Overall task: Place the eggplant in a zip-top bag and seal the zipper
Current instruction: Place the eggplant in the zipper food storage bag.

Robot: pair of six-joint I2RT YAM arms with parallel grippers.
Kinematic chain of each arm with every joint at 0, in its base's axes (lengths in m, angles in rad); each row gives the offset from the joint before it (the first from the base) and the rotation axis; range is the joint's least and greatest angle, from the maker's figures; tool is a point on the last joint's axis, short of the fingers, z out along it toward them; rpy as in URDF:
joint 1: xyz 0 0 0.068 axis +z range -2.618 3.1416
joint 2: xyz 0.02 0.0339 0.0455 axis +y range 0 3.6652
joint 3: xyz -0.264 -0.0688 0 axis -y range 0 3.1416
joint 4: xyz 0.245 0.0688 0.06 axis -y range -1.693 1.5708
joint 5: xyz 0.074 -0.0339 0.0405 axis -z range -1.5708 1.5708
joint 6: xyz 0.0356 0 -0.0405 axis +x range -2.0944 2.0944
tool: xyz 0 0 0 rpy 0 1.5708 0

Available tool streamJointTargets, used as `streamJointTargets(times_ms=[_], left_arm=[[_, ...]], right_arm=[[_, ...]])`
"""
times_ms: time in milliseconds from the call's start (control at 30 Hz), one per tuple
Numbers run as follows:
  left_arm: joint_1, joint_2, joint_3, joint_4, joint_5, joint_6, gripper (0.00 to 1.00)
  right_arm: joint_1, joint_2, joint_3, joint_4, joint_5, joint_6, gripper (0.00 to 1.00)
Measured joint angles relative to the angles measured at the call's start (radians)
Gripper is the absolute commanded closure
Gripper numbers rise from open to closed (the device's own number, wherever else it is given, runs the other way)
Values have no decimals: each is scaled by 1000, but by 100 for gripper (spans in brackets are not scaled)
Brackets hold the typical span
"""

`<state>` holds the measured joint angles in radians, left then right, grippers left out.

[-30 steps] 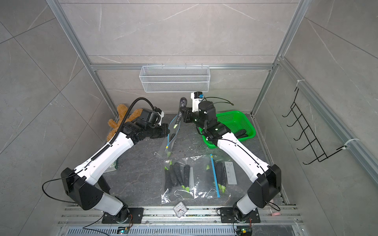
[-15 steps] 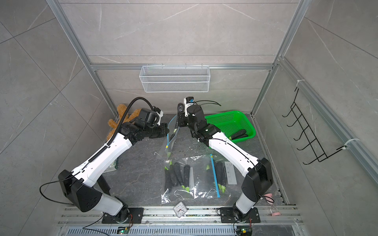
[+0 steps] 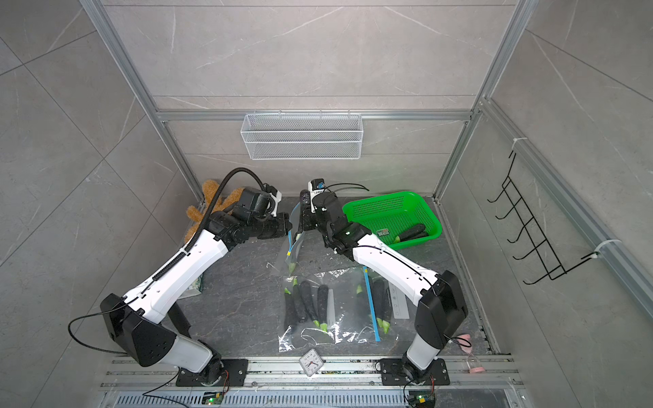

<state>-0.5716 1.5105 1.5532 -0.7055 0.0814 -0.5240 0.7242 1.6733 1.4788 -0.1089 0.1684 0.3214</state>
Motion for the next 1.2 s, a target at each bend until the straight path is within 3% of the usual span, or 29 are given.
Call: streamJointTargets(times_ms=[567,933,1067,1200], left_arm=[[0,0,0,0,0,0,100],[0,-1,-3,7,-1,0,100],[0,-3,-18,16,-1,0,100],[0,-8,-36,31,0,0,100]], right_arm=[[-43,-111,-38,-69,-17,10,34],[-528,-131,99,-390,-177,114,19],[-678,-23,234,-521,-264,131,19],[-761,158,372,-653,-301,131,19]])
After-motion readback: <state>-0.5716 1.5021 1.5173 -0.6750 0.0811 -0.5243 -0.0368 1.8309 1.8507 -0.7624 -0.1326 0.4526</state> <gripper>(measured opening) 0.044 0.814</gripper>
